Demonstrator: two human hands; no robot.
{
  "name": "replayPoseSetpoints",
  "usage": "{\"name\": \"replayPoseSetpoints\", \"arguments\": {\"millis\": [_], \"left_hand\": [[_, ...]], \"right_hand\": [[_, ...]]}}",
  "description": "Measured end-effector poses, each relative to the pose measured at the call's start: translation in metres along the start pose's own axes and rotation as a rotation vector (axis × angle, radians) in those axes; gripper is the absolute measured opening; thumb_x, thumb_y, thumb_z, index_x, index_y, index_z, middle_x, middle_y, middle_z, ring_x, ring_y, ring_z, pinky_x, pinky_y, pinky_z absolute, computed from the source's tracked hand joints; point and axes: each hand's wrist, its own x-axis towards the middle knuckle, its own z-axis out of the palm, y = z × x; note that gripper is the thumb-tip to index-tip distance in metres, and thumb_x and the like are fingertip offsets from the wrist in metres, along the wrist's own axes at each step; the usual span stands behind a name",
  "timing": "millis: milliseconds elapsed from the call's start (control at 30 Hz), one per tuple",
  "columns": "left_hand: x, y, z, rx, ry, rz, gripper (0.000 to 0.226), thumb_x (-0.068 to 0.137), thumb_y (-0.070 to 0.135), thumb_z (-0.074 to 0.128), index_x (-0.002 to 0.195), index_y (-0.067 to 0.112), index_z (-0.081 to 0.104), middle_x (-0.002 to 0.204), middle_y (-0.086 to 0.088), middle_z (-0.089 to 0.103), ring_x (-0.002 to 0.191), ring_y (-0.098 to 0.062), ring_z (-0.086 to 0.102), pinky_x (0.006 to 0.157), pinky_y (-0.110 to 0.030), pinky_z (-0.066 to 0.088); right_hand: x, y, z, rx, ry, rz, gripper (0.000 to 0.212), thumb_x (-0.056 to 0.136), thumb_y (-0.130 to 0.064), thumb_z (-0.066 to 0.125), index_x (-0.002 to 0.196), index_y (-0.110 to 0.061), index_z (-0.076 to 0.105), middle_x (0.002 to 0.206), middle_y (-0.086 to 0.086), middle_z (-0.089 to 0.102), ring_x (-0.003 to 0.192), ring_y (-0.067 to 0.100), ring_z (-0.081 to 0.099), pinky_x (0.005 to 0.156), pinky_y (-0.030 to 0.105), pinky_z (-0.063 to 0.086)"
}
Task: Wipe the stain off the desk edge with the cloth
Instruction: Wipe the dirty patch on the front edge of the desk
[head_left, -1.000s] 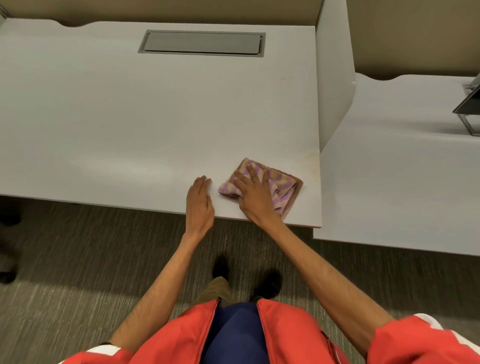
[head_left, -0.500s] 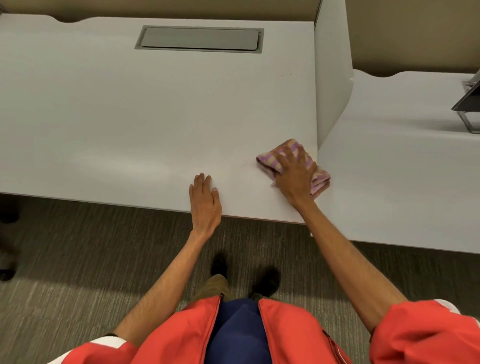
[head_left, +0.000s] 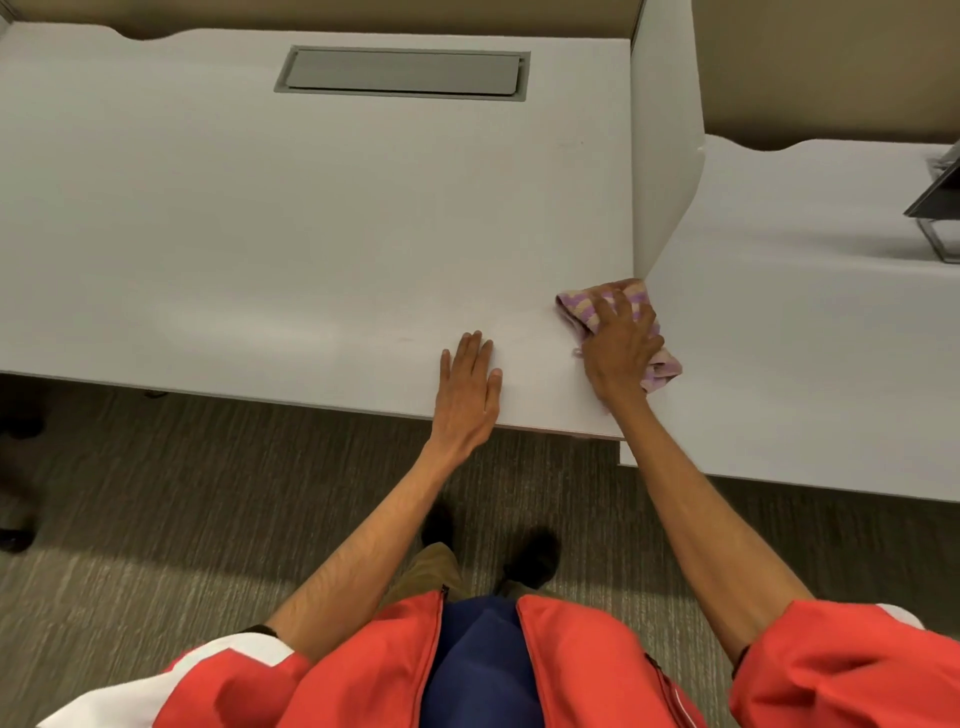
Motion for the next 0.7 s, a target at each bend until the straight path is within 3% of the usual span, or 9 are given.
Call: {"name": "replayPoseSetpoints", "arguments": {"millis": [367,700], "left_hand": [[0.012,0.02,0.024,0.063,-0.029,-0.026,0.054,0.106,0.032,0.025,0.156,0.011,0.022,0.165,-0.007,0.016,0.154,-0.018,0.006,0.126,-0.043,-0.004],[0.004,0.007,0.008,0.061,-0.022,-0.055,0.056,0.106,0.032,0.025,0.157,0.011,0.015,0.166,-0.007,0.01,0.154,-0.018,0.002,0.126,-0.042,-0.002]], "right_hand": [[-0.1,0.051,0.01,-0.156,0.028,-0.046,0.053,0.092,-0.014,0.06,0.142,-0.029,0.047,0.153,-0.001,0.041,0.145,0.031,0.025,0.109,0.059,0.027],[-0.004,0.01,-0.007,-0.122,0.051,-0.127,0.045,0.089,-0.012,0.058,0.13,-0.028,0.056,0.142,0.001,0.051,0.138,0.032,0.03,0.105,0.056,0.028]]}}
